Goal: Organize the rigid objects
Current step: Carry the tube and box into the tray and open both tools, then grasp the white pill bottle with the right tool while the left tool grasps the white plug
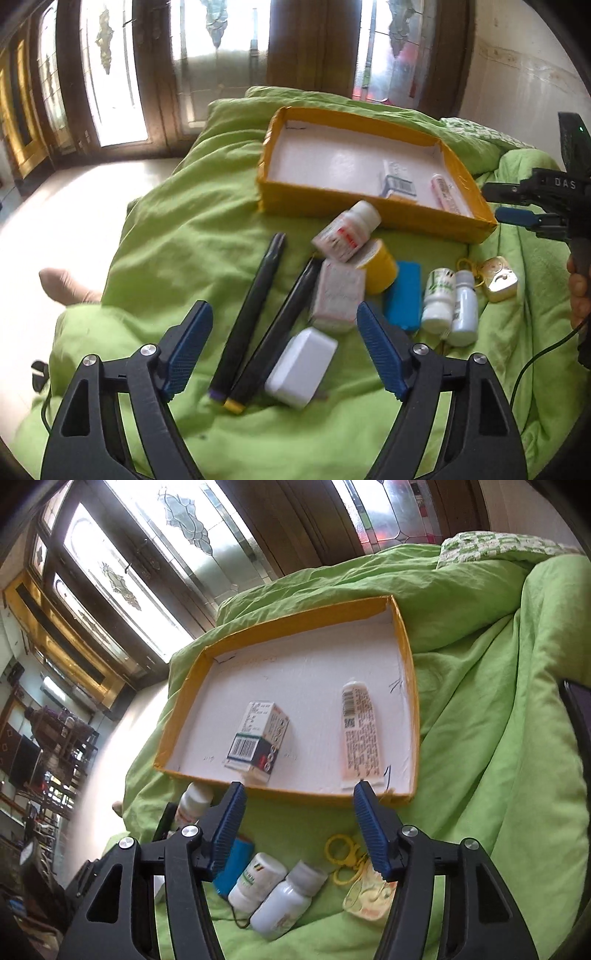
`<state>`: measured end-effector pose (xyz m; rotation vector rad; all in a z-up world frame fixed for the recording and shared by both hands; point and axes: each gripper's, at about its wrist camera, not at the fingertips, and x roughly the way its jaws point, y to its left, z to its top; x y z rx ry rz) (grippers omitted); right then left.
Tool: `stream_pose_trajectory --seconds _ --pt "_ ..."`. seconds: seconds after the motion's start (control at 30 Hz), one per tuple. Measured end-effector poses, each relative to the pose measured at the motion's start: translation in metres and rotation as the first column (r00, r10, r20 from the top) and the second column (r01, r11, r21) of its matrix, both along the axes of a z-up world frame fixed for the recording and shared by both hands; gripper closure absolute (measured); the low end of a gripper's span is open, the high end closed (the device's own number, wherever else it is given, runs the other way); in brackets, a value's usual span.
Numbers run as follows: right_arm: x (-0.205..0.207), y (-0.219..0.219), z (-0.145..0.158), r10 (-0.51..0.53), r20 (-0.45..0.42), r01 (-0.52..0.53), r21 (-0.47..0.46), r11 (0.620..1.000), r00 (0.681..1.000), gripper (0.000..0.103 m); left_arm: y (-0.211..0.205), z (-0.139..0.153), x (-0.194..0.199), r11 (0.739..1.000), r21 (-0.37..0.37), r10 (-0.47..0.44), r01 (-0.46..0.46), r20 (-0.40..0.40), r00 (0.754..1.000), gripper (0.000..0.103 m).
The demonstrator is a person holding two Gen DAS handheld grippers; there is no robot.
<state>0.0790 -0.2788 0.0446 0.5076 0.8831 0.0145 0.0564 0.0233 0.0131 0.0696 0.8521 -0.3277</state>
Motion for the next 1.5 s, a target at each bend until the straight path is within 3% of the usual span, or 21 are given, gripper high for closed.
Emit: stream_pose_trajectory --seconds 0.13,0.27,0.43,0.57,0.67,0.8,0.83,0.93,1.0,1.07,1.23,1.5 --pt "-0.009 0.016 -0.014 0.036 -0.03 -0.034 0.06 0.998 0.999 0.048 0.014 -0.01 -0.004 0.998 0.012 0.063 -0.063 -0.01 0.998 0.022" --pt "-0.013 0.025 -0.02 0.057 -0.048 -0.053 0.069 0.996 0.997 0.048 0.003 -0.007 -0.011 1.0 0.021 0.002 -0.002 0.022 1.0 0.022" --pt "-0.012 0.021 -0.024 0.031 -0.059 -0.026 0.082 0.996 0.998 0.048 -0.005 -0.012 -0.028 0.996 0.011 -0.091 0.091 0.004 0.996 0.023" --pt "-0.013 0.02 -0.024 0.027 -0.061 -0.022 0.082 0.996 0.998 0.048 -0.01 -0.013 -0.026 0.994 0.015 -0.108 0.108 0.009 0.994 0.027" --pt "-0.014 0.02 -0.024 0.027 -0.061 -0.022 0.082 0.996 0.998 0.048 -0.013 -0.019 -0.02 0.994 0.03 -0.102 0.102 -0.005 0.995 0.039" --pt "-0.016 0.022 -0.027 0.034 -0.072 -0.028 0.092 0.995 0.997 0.048 -0.021 -0.027 -0.017 0.99 0.08 -0.114 0.115 -0.011 0.993 0.069" --pt "-0.016 0.023 -0.028 0.041 -0.081 -0.033 0.098 0.995 0.996 0.048 -0.024 -0.028 -0.018 0.988 0.099 -0.121 0.121 -0.01 0.993 0.072" --pt "-0.014 0.03 -0.041 0.088 -0.147 -0.067 0.142 0.988 0.985 0.049 -0.026 -0.026 -0.024 0.987 0.088 -0.135 0.136 -0.012 0.991 0.073" --pt "-0.015 0.034 -0.054 0.115 -0.201 -0.073 0.203 0.976 0.973 0.061 -0.021 -0.023 -0.025 0.989 0.006 -0.147 0.148 -0.041 0.988 0.074" --pt "-0.015 0.036 -0.062 0.111 -0.242 -0.065 0.19 0.98 0.964 0.061 -0.018 -0.02 -0.023 0.987 -0.055 -0.154 0.151 -0.061 0.986 0.074" --pt "-0.011 0.034 -0.078 0.092 -0.3 -0.038 0.183 0.982 0.95 0.062 -0.022 -0.029 -0.019 0.989 -0.034 -0.149 0.147 -0.084 0.985 0.074" --pt "-0.005 0.038 -0.081 0.122 -0.267 -0.061 0.226 0.972 0.956 0.062 -0.037 -0.036 -0.012 0.99 0.005 -0.141 0.142 -0.084 0.986 0.074"
